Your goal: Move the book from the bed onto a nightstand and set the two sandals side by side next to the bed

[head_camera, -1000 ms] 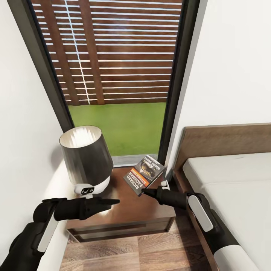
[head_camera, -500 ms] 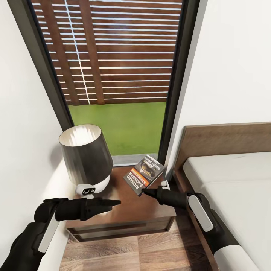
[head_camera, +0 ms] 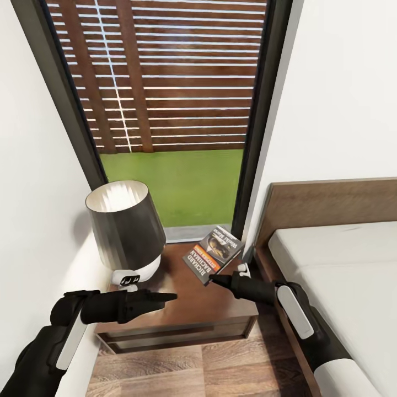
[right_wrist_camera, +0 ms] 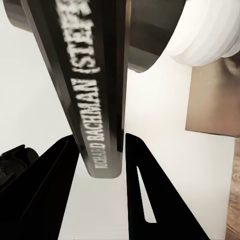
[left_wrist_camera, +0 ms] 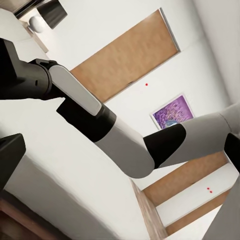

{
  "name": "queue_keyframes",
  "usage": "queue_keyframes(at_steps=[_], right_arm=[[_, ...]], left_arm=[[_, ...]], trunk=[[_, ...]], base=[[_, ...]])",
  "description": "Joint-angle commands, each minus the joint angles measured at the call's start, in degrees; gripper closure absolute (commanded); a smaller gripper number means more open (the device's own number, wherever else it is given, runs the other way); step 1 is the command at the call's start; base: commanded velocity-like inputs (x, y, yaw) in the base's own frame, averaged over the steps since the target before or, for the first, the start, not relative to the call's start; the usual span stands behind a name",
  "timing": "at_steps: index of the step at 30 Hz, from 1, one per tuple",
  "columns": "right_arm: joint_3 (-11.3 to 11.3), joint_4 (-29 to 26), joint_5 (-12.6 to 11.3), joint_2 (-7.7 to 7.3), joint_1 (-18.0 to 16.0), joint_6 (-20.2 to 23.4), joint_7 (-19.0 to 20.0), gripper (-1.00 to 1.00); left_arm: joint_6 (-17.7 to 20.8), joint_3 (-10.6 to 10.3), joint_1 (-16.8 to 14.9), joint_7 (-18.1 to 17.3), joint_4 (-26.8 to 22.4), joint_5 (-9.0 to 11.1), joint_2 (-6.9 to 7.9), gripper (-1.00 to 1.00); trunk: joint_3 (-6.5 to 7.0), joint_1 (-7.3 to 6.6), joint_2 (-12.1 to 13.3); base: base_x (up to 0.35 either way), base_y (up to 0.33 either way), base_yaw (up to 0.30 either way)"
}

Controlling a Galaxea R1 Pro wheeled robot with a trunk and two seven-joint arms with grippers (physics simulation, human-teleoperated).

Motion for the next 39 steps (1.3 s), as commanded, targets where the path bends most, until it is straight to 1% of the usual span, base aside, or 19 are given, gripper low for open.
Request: queue_keyframes(at_steps=[1,22,31,34,39], right_arm=[[0.0,0.0,0.2,-0.03,0.0,0.1,0.3,1.0],[-0.3,0.0,0.2,0.06,0.0,0.1,0.3,1.0],[-0.3,0.0,0.3,0.99,0.0,0.1,0.2,1.0],[-0.3,-0.1,0.3,1.32,0.0,0.1,-0.9,1.0],[-0.3,-0.4,0.2,1.85,0.0,0.2,-3.8,1.0]], left_arm=[[0.6,0.0,0.0,-0.2,0.0,0.0,0.02,-1.0],[0.6,0.2,0.0,-0.5,-0.3,0.1,0.03,-1.0],[0.6,0.2,0.0,-0.6,-0.4,0.1,0.02,-1.0],[0.6,0.2,0.0,-0.6,-0.5,0.1,0.03,-1.0],[0.6,0.2,0.0,-0.6,-0.7,0.1,0.03,-1.0]], trunk=[[-0.05,-0.01,0.0],[-0.05,-0.01,0.0],[-0.05,-0.01,0.0],[-0.05,-0.01,0.0],[-0.05,-0.01,0.0]], base=[[0.0,0.0,0.0],[0.0,0.0,0.0],[0.0,0.0,0.0],[0.0,0.0,0.0],[0.0,0.0,0.0]])
